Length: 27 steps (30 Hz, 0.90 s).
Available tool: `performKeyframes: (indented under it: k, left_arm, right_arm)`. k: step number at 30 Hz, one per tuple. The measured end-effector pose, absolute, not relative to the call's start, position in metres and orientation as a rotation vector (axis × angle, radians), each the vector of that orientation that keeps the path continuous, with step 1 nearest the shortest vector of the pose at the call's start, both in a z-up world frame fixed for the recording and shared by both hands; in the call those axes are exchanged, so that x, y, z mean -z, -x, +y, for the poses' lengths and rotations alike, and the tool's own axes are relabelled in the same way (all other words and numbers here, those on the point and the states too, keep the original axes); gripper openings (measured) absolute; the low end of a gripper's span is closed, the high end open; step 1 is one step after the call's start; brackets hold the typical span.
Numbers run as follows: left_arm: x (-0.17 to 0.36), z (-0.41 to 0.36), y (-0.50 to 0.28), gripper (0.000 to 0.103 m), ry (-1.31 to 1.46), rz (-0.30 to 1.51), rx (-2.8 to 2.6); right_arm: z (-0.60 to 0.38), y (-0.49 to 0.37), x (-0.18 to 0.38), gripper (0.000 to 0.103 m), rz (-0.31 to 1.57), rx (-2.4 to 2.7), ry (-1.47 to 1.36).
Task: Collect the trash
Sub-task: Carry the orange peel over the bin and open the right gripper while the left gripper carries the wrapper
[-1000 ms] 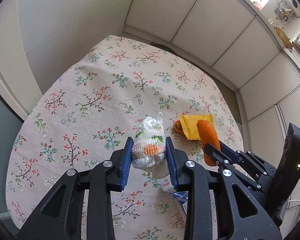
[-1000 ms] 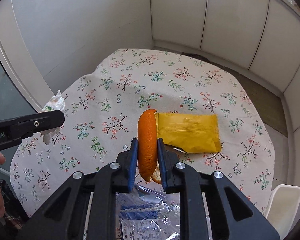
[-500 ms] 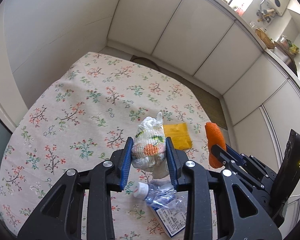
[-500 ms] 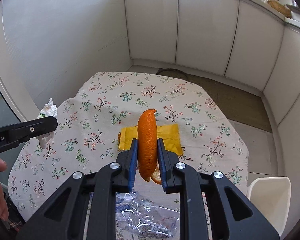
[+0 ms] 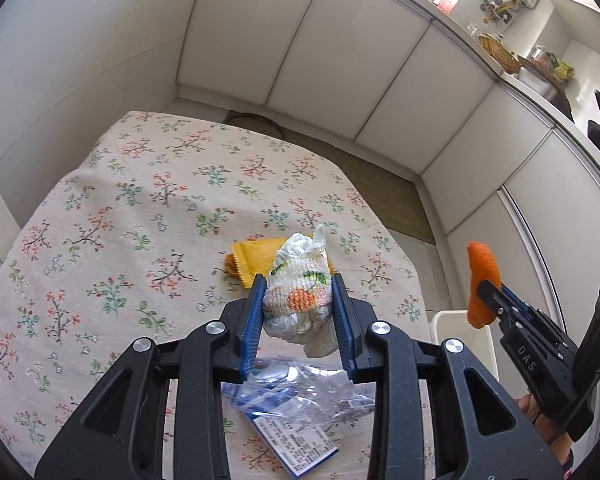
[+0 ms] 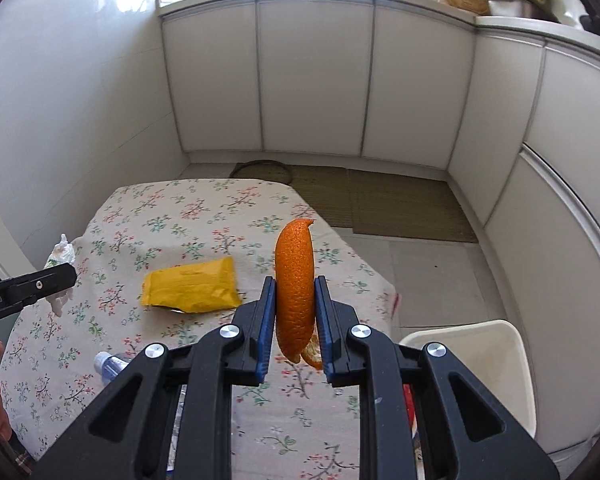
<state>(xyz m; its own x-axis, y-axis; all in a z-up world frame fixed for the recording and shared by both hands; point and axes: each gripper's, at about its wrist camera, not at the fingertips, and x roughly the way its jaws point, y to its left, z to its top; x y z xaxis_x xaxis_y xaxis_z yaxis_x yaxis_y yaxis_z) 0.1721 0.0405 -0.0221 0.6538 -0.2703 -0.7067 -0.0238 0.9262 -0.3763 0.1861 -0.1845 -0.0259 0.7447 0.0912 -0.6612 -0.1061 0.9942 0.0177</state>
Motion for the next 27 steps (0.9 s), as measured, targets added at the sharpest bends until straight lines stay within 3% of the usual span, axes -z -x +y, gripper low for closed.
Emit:
performKeyframes:
  k: [11,15,17,21,27]
  left_arm:
    - [0.02,-0.039,-0.172,0.031,0.316,0.857,0.264]
    - [0.021,-0.07,-0.171,0.031,0.29,0.86,0.308]
    - [0.021,-0.087,-0.17,0.031,0.266,0.859,0.33]
    - [0.021,-0.125,-0.167,0.031,0.203,0.863,0.371]
    - [0.02,-0.177,-0.171,0.031,0.159,0.877,0.435]
  right_arm:
    - [-0.299,-0.157,0.023,0.023,0.723,0.141,-0.078]
    - [-0.331,-0.14,0.017,0.057,0.693,0.207,-0.116]
    - [-0.344,-0.132,0.014,0.064,0.677,0.232,-0.131]
    - [-0.372,-0.117,0.009,0.088,0.649,0.324,-0.146]
    - [-0.415,-0.106,0.015,0.089,0.68,0.431,-0.145]
